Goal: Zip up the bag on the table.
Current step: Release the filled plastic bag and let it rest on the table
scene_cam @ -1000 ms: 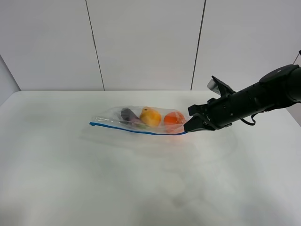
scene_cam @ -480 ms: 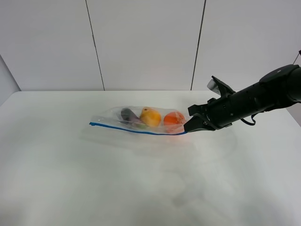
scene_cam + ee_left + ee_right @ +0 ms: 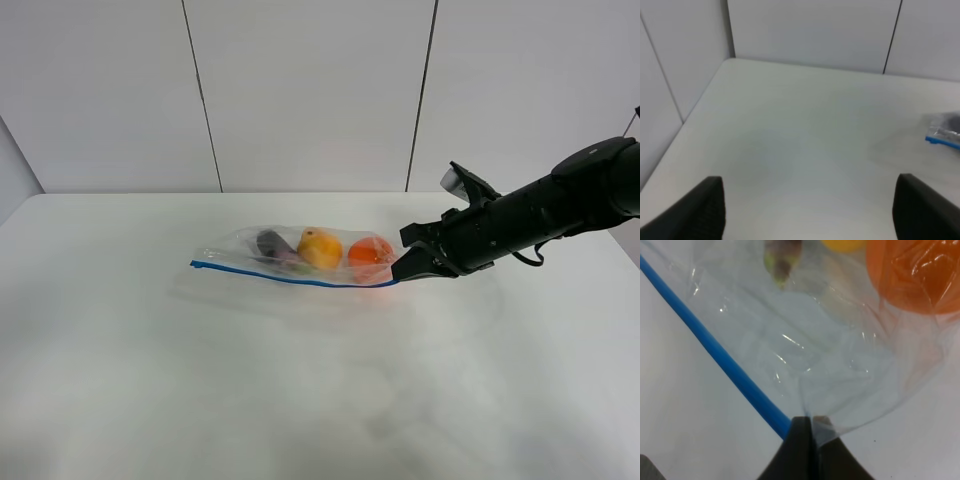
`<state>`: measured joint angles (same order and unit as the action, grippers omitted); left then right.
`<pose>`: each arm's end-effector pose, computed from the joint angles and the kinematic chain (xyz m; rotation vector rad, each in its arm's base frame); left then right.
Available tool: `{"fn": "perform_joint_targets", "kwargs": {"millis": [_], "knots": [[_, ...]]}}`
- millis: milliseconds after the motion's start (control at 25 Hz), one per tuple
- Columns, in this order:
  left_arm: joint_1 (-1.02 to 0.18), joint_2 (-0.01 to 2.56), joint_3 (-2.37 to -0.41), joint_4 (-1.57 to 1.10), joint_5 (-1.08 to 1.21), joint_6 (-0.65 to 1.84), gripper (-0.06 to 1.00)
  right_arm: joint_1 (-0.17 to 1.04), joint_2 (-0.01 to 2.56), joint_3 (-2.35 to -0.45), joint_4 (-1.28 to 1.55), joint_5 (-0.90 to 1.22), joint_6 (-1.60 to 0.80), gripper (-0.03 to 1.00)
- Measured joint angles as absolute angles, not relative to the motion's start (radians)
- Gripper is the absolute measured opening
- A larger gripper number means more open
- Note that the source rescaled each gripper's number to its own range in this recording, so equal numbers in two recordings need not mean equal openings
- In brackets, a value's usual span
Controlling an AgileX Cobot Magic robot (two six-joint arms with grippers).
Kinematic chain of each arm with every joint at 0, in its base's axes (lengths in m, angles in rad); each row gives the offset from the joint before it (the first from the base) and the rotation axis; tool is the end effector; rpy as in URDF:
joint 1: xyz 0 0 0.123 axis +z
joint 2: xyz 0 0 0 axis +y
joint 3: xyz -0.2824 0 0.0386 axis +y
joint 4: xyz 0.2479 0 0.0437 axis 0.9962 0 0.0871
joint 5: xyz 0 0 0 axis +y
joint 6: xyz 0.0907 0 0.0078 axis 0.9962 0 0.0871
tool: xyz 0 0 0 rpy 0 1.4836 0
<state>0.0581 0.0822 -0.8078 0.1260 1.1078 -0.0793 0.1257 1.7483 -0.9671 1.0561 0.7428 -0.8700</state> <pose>-0.0358 0.0082 0.3557 -0.1532 1.8564 0.1294 0.3174 0.0942 0.1845 -0.2992 2.5994 0.8978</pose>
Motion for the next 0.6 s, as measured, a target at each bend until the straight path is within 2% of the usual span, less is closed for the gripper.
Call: {"fn": "perform_joint_targets", "kwargs": {"millis": [200,600], "knots": [[0.058,-0.002,-0.732,0.081,1.099,-0.082,1.00,0.126,1.748,-0.967,1.054,0.743,-0.870,0.00],[0.058,-0.005,-0.616,0.011,1.061,-0.042,1.00,0.126,1.748,-0.967,1.041,0.745,-0.870,0.00]]}}
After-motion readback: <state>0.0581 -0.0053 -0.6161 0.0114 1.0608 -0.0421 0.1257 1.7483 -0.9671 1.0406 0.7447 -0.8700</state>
